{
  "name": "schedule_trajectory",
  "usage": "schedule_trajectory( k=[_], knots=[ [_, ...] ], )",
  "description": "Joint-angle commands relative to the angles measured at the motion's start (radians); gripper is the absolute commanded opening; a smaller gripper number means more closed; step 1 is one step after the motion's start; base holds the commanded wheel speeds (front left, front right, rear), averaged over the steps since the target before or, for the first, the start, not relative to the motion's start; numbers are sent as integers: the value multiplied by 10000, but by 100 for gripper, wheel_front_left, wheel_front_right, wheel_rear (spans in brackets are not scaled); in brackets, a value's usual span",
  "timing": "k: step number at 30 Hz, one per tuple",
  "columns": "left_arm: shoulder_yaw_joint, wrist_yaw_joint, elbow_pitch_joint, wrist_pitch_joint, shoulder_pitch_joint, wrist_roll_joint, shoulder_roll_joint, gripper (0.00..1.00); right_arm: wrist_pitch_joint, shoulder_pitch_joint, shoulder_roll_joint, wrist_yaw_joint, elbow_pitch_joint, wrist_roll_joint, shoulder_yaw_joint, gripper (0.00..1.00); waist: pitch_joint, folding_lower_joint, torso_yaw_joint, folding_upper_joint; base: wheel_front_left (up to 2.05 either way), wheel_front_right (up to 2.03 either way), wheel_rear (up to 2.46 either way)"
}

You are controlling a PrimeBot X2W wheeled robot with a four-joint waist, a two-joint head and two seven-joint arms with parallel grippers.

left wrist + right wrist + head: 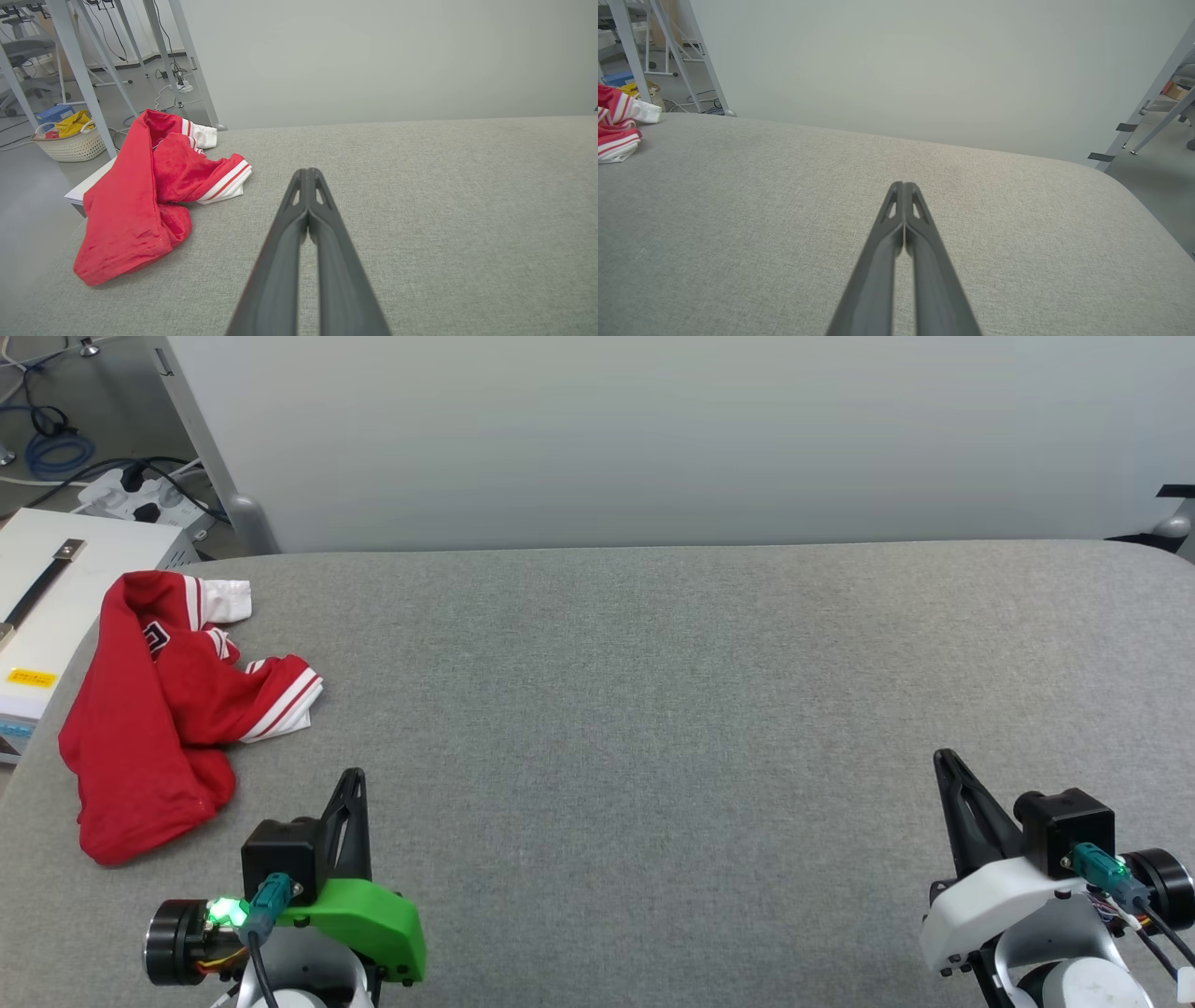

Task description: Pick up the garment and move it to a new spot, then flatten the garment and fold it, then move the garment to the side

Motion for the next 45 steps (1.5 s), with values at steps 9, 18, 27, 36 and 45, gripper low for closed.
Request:
schedule_trajectory(
  k=[9, 18, 27, 36, 45],
  knots=[
    [3, 43, -18, -7, -183, 97, -55, 0, 28, 73, -8, -9, -34, -97, 5, 0, 0, 0, 0, 0, 0, 0, 0],
    [3, 43, -18, -7, -183, 97, -55, 0, 28, 73, -8, -9, -34, -97, 5, 0, 0, 0, 0, 0, 0, 0, 0],
    [-2, 0, 33, -41, 16, -37, 3, 100, -39, -1, 2, 0, 33, 31, -9, 100, 2, 0, 0, 0, 0, 0, 0],
    [2, -4, 197, -229, 11, -193, -1, 100, -226, -49, 1, -1, 168, 34, -102, 100, 11, 0, 2, 0, 0, 0, 0],
    [-6, -34, 360, -418, 15, -363, -6, 100, -412, -97, 0, -1, 222, 318, -163, 100, 25, 0, -2, 0, 0, 0, 0]
  ],
)
